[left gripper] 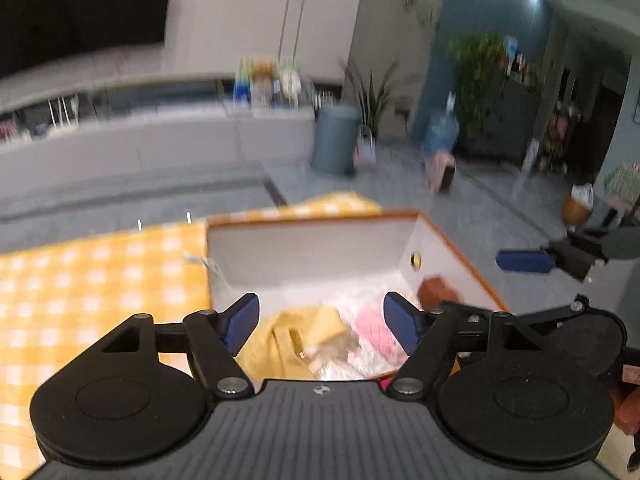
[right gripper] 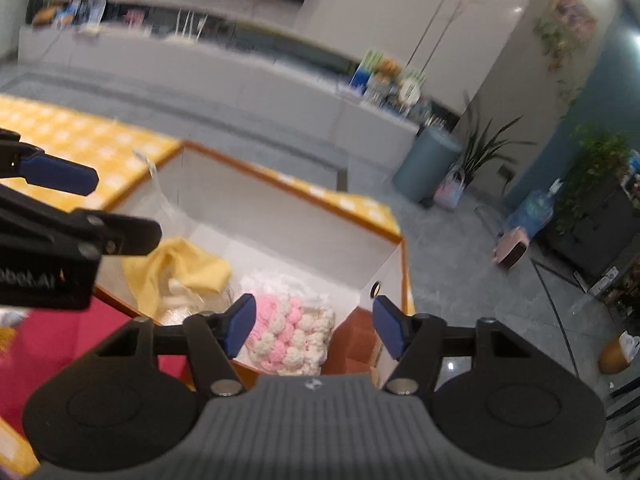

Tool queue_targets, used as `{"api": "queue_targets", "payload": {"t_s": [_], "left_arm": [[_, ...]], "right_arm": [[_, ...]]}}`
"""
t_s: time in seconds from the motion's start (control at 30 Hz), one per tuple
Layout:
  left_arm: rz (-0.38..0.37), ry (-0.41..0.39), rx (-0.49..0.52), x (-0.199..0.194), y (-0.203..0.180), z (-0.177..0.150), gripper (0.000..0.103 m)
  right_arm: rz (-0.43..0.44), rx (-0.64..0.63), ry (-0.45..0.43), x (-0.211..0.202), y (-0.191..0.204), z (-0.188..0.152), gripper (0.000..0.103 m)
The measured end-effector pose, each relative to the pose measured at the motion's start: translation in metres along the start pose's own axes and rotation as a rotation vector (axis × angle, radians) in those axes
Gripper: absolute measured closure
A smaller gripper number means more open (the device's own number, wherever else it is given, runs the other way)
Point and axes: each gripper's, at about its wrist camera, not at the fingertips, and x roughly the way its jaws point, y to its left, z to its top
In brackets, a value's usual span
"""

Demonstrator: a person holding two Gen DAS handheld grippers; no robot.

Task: Organize soft objects
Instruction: 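Move both open tools back toward the remaining items on the mat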

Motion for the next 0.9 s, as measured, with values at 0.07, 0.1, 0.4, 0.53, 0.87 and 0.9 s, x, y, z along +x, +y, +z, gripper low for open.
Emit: {"api": "queue_targets", "payload": {"t_s": [0.07, 0.1, 0.4, 0.53, 0.87, 0.9], "left_arm": [[0.019, -0.073, 0.029, -0.019, -0.002, -0.004, 0.017], [0.034, -0.101, 0.041, -0.029, -0.003, -0.007, 0.017], [0.144, -0.227, 0.083, -0.102, 0.011, -0.053, 0.017], [0.211, -0.255, 0.084, -0.123, 0.022, -0.077, 0.020], [0.330, -0.160, 0.008, -0.146, 0.068, -0.124, 0.020], [0.322, -0.124, -0.010, -0.146, 0.074, -0.127, 0.020]], "right_arm": [[0.014, 0.038, -0.046, -0.020, 0.004, -0.006, 0.037], [0.016, 0.053, -0.067, -0.029, 0.007, -0.008, 0.036], [0.020, 0.104, -0.312, -0.106, 0.080, -0.056, 0.022], [0.079, 0.126, -0.359, -0.120, 0.119, -0.078, 0.022], [0.201, 0.091, -0.280, -0.119, 0.189, -0.110, 0.022], [0.216, 0.078, -0.267, -0.119, 0.193, -0.110, 0.022]]}}
